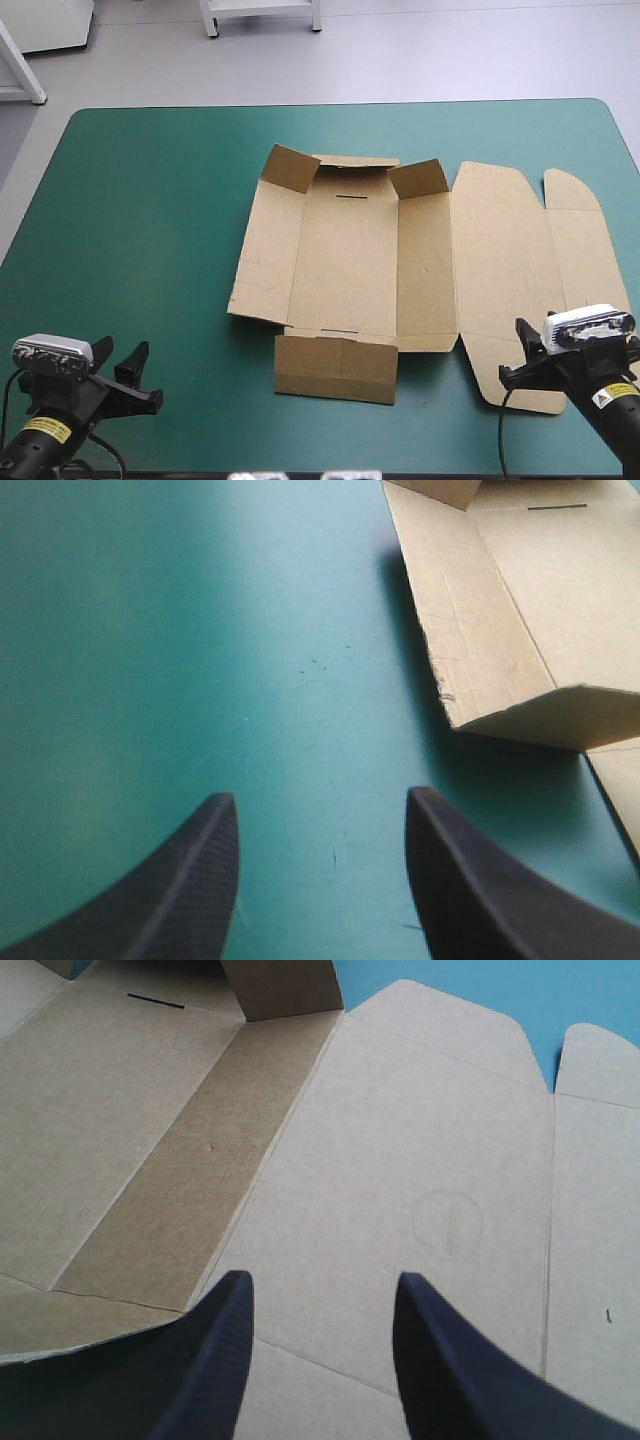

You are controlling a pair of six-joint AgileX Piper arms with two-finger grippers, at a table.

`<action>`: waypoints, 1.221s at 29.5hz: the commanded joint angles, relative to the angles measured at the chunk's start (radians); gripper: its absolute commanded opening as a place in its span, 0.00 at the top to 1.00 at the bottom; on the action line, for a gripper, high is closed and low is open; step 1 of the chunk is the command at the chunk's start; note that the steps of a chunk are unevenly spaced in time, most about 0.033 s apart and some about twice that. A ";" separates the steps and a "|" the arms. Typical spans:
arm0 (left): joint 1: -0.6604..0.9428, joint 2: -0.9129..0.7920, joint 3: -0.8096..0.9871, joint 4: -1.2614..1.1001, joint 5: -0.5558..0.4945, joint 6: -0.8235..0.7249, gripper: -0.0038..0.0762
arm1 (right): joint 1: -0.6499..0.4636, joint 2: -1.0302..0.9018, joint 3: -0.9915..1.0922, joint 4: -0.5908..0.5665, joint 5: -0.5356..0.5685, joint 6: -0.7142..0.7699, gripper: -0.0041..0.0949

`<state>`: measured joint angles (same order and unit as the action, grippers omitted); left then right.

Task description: Fold the box

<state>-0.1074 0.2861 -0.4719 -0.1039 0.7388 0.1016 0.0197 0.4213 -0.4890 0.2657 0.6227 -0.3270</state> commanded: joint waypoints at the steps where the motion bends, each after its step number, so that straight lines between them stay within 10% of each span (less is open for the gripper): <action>1: -0.003 0.017 -0.025 -0.011 -0.065 0.000 0.48 | -0.008 0.009 -0.034 0.009 -0.070 -0.004 0.54; 16: -0.003 0.072 -0.025 -0.116 -0.050 -0.017 0.48 | -0.008 0.009 -0.034 0.007 -0.072 -0.004 0.54; 36: -0.003 0.912 -0.412 -0.311 -0.043 0.067 0.35 | -0.008 0.011 -0.034 0.005 -0.076 -0.004 0.54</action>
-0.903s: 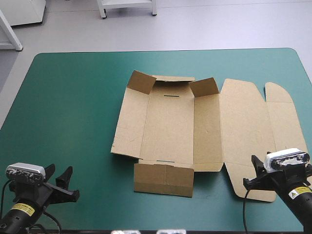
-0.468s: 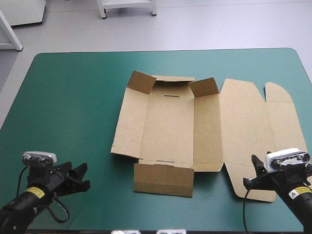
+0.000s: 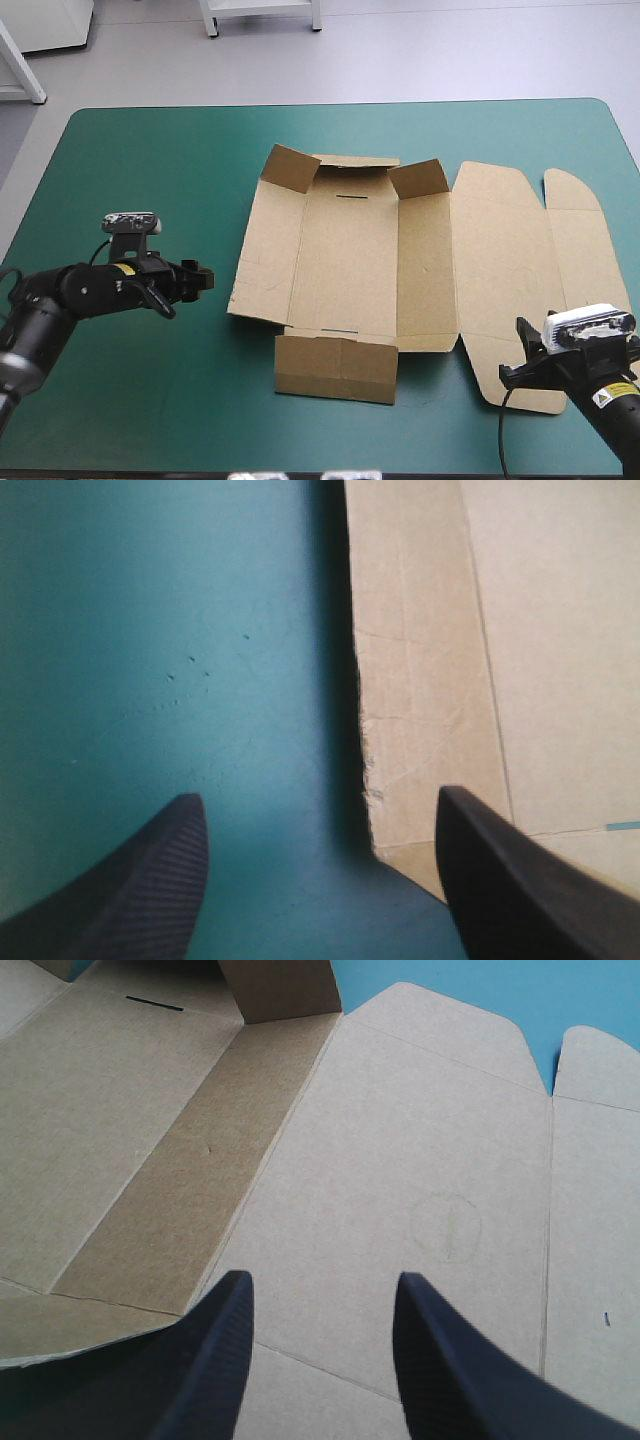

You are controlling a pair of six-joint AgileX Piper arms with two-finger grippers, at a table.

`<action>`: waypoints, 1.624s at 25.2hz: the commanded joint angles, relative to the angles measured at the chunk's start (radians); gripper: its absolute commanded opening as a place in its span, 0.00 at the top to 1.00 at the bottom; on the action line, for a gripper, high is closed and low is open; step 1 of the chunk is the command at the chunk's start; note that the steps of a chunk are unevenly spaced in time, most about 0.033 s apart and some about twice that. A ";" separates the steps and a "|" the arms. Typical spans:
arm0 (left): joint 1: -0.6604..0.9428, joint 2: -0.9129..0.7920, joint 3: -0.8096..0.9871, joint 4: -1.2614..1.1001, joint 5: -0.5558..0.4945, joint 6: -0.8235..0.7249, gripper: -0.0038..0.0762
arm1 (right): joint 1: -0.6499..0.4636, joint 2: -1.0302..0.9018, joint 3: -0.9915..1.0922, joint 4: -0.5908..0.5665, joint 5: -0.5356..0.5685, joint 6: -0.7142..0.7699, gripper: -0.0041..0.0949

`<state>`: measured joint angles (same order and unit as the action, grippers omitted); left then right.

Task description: Fold the box

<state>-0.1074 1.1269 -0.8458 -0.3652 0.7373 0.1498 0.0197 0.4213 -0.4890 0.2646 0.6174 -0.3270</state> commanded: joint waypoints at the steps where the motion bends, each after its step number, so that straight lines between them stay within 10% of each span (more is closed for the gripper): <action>1: -0.001 0.102 -0.038 -0.080 -0.041 0.040 0.35 | -0.008 0.011 -0.034 0.006 -0.070 -0.004 0.54; 15: 0.057 0.352 -0.038 -0.553 -0.058 0.434 0.35 | -0.008 0.011 -0.034 0.010 -0.064 -0.001 0.54; 26: 0.057 0.551 -0.038 -1.105 0.128 0.865 0.37 | -0.008 0.011 -0.082 0.006 -0.015 -0.001 0.54; 35: 0.057 0.584 -0.038 -1.152 0.148 0.880 0.94 | -0.008 0.011 -0.082 0.006 -0.015 -0.001 0.54; 41: 0.057 0.586 -0.056 -1.129 0.149 0.903 0.96 | -0.008 0.011 -0.082 0.006 -0.015 -0.001 0.54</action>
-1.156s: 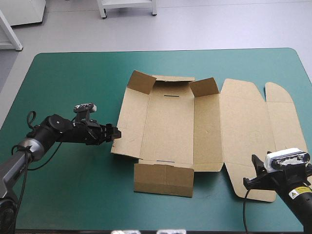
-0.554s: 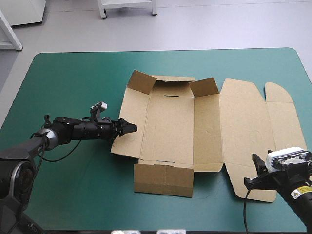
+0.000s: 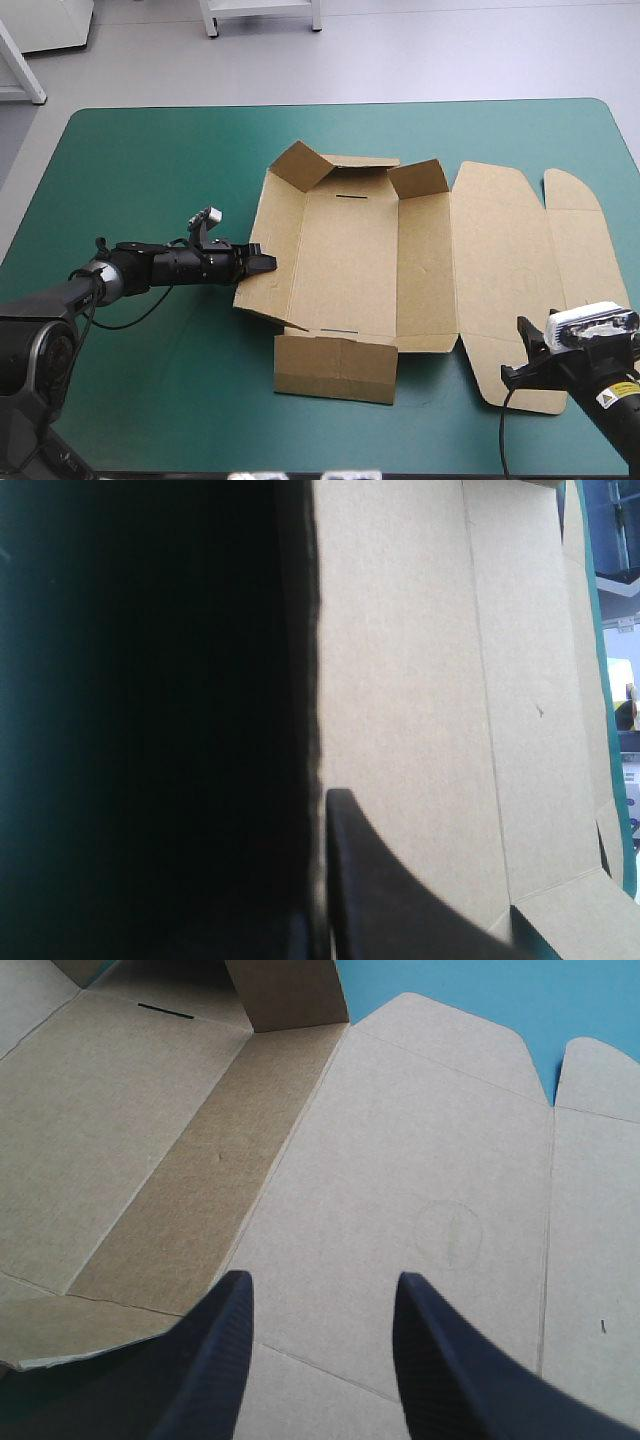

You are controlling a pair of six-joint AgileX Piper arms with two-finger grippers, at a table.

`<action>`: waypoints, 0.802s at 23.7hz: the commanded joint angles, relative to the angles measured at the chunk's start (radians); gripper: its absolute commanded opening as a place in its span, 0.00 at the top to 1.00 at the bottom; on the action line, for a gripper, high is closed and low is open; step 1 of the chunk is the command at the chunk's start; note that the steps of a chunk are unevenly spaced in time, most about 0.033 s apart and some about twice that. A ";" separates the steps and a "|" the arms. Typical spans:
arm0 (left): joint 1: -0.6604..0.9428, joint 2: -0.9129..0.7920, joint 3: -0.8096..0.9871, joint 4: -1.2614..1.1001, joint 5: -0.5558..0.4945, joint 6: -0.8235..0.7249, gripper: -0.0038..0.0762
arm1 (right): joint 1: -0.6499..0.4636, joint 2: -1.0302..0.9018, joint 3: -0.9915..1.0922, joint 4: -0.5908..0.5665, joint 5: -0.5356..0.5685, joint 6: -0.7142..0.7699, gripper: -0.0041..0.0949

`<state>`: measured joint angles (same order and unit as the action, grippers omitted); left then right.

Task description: Fold the box

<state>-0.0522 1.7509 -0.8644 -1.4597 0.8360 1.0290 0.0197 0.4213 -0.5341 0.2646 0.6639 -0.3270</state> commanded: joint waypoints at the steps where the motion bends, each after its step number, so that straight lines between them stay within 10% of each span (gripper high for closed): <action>1: 0.001 -0.038 -0.050 -0.029 0.062 0.054 0.96 | -0.008 0.011 -0.037 0.006 -0.061 -0.001 0.54; 12: 0.001 -0.011 -0.484 0.510 0.187 -0.094 0.96 | -0.008 0.011 -0.037 0.006 -0.053 -0.001 0.54; 19: -0.011 0.149 -0.993 0.822 0.456 -0.053 0.96 | -0.008 0.011 -0.037 0.010 -0.046 -0.001 0.54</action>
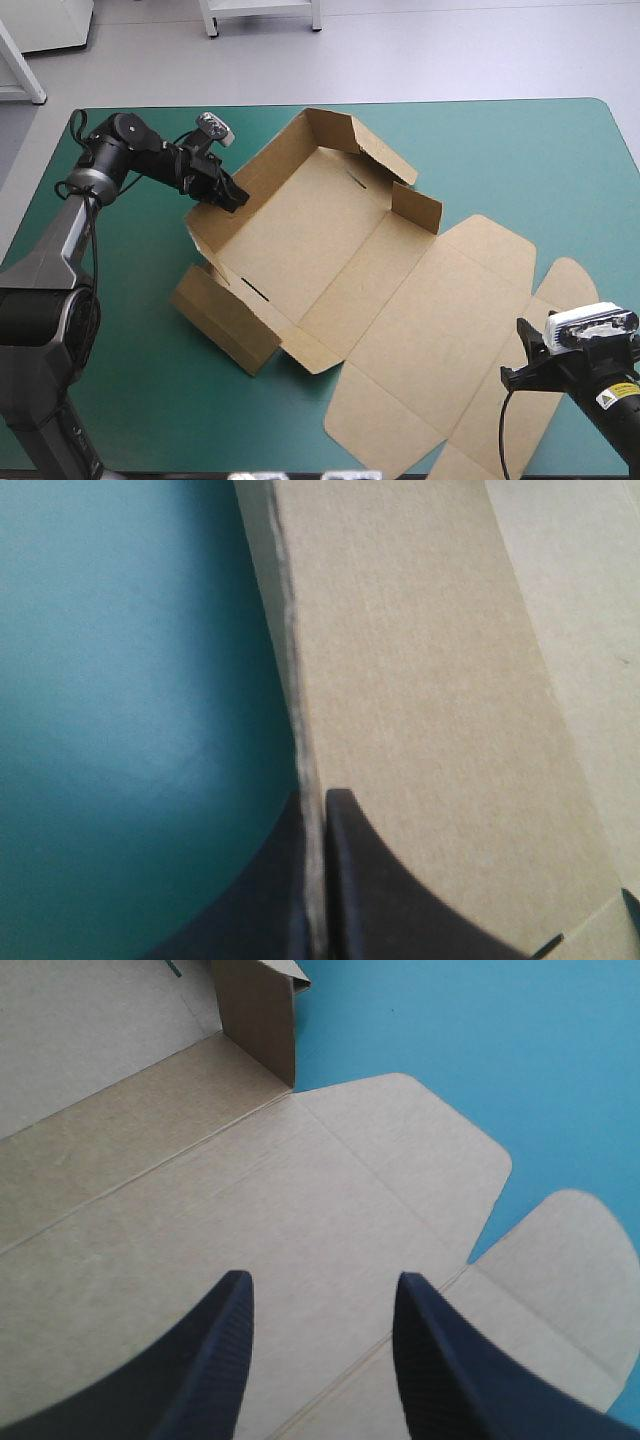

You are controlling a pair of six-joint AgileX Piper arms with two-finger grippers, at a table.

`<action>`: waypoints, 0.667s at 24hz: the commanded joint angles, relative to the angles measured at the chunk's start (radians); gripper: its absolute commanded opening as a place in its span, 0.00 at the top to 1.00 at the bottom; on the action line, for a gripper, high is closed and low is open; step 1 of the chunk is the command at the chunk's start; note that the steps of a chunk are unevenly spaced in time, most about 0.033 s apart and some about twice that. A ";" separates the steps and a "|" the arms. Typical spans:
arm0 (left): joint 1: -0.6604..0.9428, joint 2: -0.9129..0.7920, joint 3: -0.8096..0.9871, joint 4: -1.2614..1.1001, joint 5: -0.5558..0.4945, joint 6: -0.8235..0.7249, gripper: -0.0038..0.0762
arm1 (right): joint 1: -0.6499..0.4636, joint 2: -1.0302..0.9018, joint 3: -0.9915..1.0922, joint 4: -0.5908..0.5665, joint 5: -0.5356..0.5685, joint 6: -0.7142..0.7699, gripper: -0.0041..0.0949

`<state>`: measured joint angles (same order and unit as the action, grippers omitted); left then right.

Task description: Fold the box

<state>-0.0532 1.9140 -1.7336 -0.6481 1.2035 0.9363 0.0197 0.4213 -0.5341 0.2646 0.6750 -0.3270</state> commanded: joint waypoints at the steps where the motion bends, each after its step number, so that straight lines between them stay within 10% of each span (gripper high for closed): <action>1: -0.031 0.001 -0.184 0.077 0.089 0.110 0.96 | -0.008 0.011 -0.037 0.010 -0.055 -0.001 0.54; 5: -0.146 0.003 -0.292 0.234 0.070 0.475 0.96 | -0.008 0.011 -0.037 0.018 -0.054 -0.001 0.54; 16: -0.351 -0.015 -0.297 0.404 -0.139 0.537 0.96 | -0.008 0.011 -0.037 0.029 -0.063 -0.001 0.54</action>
<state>-0.3632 1.9742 -1.9979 -0.3098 1.1195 1.4976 0.0197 0.4213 -0.5341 0.2692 0.6827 -0.3270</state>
